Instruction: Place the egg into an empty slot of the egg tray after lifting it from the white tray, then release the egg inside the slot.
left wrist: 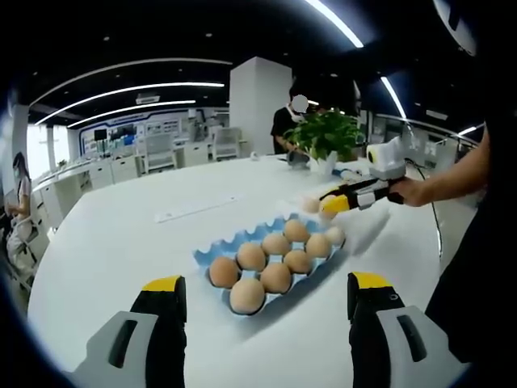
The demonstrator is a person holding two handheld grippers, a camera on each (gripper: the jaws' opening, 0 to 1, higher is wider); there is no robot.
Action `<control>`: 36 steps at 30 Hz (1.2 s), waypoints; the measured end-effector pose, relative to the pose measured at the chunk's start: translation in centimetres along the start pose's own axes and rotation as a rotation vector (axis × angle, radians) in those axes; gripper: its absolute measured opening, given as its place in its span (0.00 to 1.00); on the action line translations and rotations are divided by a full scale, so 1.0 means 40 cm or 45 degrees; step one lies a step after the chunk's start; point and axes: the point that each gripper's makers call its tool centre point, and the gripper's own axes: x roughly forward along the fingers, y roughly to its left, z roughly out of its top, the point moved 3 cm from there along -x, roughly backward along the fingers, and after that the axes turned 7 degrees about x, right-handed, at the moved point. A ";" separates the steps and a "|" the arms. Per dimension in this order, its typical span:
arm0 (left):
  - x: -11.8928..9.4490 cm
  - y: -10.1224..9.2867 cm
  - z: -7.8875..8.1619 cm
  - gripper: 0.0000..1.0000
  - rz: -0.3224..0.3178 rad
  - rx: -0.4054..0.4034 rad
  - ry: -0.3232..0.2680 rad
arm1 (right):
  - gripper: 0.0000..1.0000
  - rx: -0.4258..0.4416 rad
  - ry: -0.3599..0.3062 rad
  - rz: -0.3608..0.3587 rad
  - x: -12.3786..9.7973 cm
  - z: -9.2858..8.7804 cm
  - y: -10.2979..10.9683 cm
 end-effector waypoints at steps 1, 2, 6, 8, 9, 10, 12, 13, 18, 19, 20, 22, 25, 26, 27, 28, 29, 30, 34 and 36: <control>-0.001 0.000 0.000 0.83 0.002 0.000 0.000 | 0.25 0.004 0.005 0.002 0.004 -0.002 0.000; -0.001 0.000 0.000 0.83 0.001 -0.001 0.001 | 0.26 0.005 0.006 0.005 0.008 -0.005 0.000; -0.002 -0.001 -0.002 0.83 0.001 -0.001 0.004 | 0.26 0.000 0.008 0.040 0.022 0.000 0.011; -0.002 -0.002 0.000 0.83 -0.001 0.001 0.002 | 0.26 -0.003 0.011 0.050 0.030 -0.001 0.016; -0.002 -0.002 0.000 0.83 -0.001 0.001 0.002 | 0.25 -0.008 0.016 0.056 0.034 -0.003 0.020; -0.002 -0.003 0.001 0.83 0.001 0.002 0.003 | 0.25 -0.017 0.019 0.061 0.038 -0.004 0.025; -0.003 -0.003 0.003 0.83 0.002 0.000 -0.001 | 0.25 -0.018 0.029 0.081 0.042 -0.009 0.035; -0.003 -0.004 0.003 0.83 0.002 0.000 0.000 | 0.25 -0.018 0.031 0.084 0.046 -0.012 0.040; -0.008 -0.004 -0.001 0.83 0.005 0.001 0.007 | 0.25 -0.021 0.049 0.101 0.054 -0.021 0.046; -0.009 -0.004 -0.001 0.83 0.005 0.001 0.008 | 0.25 -0.022 0.049 0.100 0.054 -0.022 0.046; -0.010 -0.003 -0.001 0.83 0.010 -0.002 0.007 | 0.26 -0.012 0.049 0.105 0.055 -0.021 0.047; -0.010 -0.004 0.000 0.83 0.009 -0.004 0.004 | 0.26 -0.013 0.050 0.109 0.057 -0.022 0.046; -0.010 -0.004 0.000 0.83 0.008 -0.001 0.007 | 0.26 -0.011 0.057 0.118 0.061 -0.026 0.046; -0.009 -0.005 0.000 0.83 0.006 -0.003 0.007 | 0.26 -0.015 0.064 0.124 0.064 -0.030 0.046; -0.009 -0.005 0.000 0.83 0.006 -0.004 0.007 | 0.26 -0.019 0.073 0.127 0.065 -0.035 0.047; -0.009 -0.005 0.001 0.83 0.005 -0.003 0.007 | 0.26 -0.022 0.075 0.129 0.066 -0.037 0.047; -0.009 -0.005 0.001 0.83 0.006 -0.002 0.006 | 0.26 -0.020 0.079 0.132 0.067 -0.040 0.048; -0.009 -0.004 0.001 0.83 0.007 -0.003 0.007 | 0.26 -0.021 0.080 0.133 0.067 -0.041 0.048; -0.010 -0.003 0.000 0.83 0.011 -0.004 0.007 | 0.26 -0.019 0.085 0.152 0.072 -0.046 0.048; -0.010 -0.003 -0.001 0.83 0.009 -0.005 0.010 | 0.26 -0.017 0.084 0.150 0.073 -0.046 0.046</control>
